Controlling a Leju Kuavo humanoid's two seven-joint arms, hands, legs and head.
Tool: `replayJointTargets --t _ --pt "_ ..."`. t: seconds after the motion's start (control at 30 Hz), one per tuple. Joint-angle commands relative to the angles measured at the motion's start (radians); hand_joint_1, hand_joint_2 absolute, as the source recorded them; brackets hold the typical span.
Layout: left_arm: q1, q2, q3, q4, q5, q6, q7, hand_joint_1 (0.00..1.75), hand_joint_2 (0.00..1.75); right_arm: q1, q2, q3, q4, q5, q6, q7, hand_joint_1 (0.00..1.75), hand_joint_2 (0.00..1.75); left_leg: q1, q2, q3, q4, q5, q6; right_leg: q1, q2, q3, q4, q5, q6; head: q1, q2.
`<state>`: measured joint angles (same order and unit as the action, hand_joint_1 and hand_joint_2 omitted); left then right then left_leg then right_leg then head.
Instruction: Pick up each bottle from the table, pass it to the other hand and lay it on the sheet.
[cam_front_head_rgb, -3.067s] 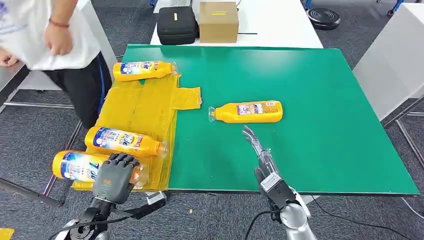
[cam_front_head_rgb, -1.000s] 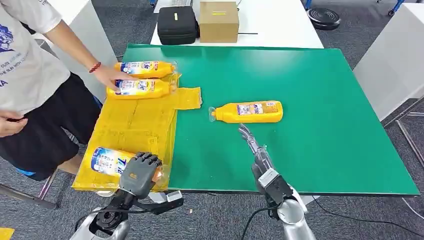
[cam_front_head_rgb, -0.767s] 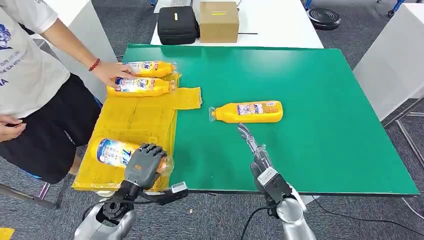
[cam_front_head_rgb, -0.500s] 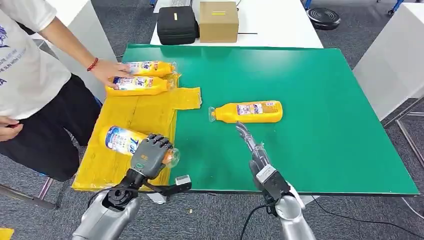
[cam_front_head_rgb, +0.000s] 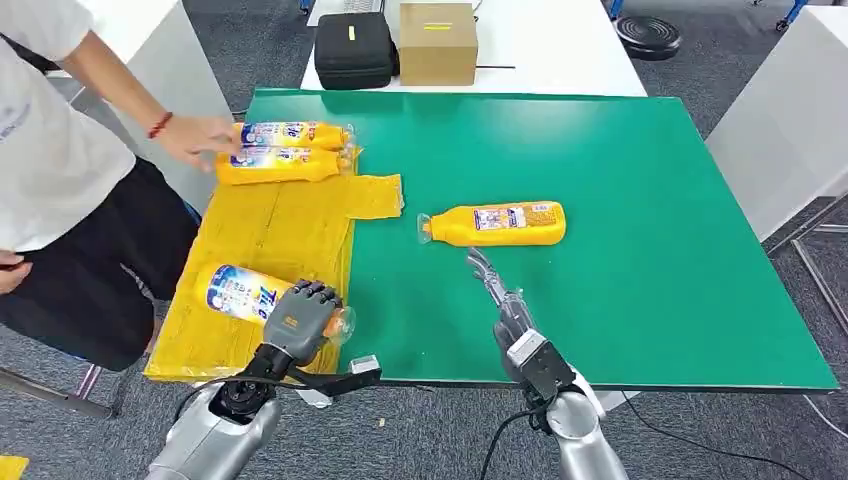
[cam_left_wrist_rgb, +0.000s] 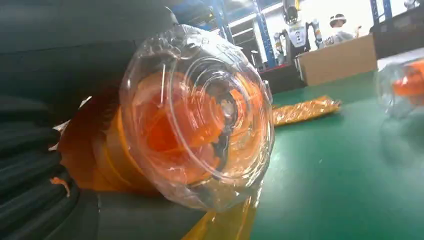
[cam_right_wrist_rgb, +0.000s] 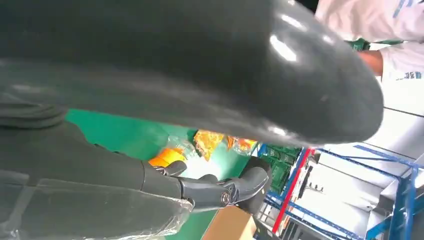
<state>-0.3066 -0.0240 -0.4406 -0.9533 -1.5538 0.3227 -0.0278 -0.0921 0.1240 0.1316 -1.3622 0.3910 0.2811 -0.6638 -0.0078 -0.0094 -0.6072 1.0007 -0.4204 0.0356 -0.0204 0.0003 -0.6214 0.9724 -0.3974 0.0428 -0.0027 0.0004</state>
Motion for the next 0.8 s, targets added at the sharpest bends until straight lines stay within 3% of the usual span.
replayJointTargets --t 0.03,0.63,0.67,0.7,0.73,0.8 --pt "-0.032 0.001 -0.024 0.107 -0.017 -0.008 0.021 1.75 1.75 -0.022 -0.017 0.011 0.049 -0.002 0.003 -0.003 0.0 0.0 0.002 0.001 0.006 0.0 -0.002 -0.002 0.002 0.0 0.006 -0.001 -0.002 -0.002 0.0 0.0" --pt "-0.049 0.018 -0.055 0.213 -0.017 0.024 0.081 1.75 1.75 -0.011 -0.023 0.023 0.062 -0.001 0.01 -0.008 0.0 0.0 0.002 0.002 0.006 -0.001 -0.003 -0.002 0.002 0.002 0.006 -0.001 -0.002 -0.002 0.0 0.0" --pt "-0.048 0.019 -0.058 0.215 -0.017 0.026 0.085 1.61 1.75 -0.016 -0.024 0.024 0.067 -0.002 0.011 -0.009 0.0 0.0 0.001 0.002 0.006 -0.001 -0.002 -0.002 0.002 0.001 0.005 -0.001 -0.001 -0.002 0.0 0.0" --pt "-0.048 0.02 -0.06 0.217 -0.017 0.026 0.089 0.98 1.75 -0.018 -0.024 0.024 0.07 -0.003 0.011 -0.01 0.0 0.0 0.001 0.002 0.004 -0.001 -0.001 -0.002 0.001 0.001 0.004 -0.001 -0.001 -0.001 0.0 0.0" --pt "-0.048 0.02 -0.061 0.217 -0.017 0.026 0.09 0.79 1.75 -0.019 -0.024 0.024 0.07 -0.003 0.011 -0.01 0.0 0.0 0.002 0.002 0.006 -0.001 -0.002 -0.002 0.002 0.001 0.006 -0.001 -0.002 -0.002 0.0 0.0" --pt "-0.048 0.02 -0.061 0.217 -0.017 0.026 0.09 0.79 1.75 -0.019 -0.024 0.024 0.07 -0.003 0.011 -0.01 0.0 0.0 0.001 0.002 0.004 -0.001 -0.001 -0.001 0.001 0.001 0.004 -0.001 -0.001 -0.001 0.0 0.0"
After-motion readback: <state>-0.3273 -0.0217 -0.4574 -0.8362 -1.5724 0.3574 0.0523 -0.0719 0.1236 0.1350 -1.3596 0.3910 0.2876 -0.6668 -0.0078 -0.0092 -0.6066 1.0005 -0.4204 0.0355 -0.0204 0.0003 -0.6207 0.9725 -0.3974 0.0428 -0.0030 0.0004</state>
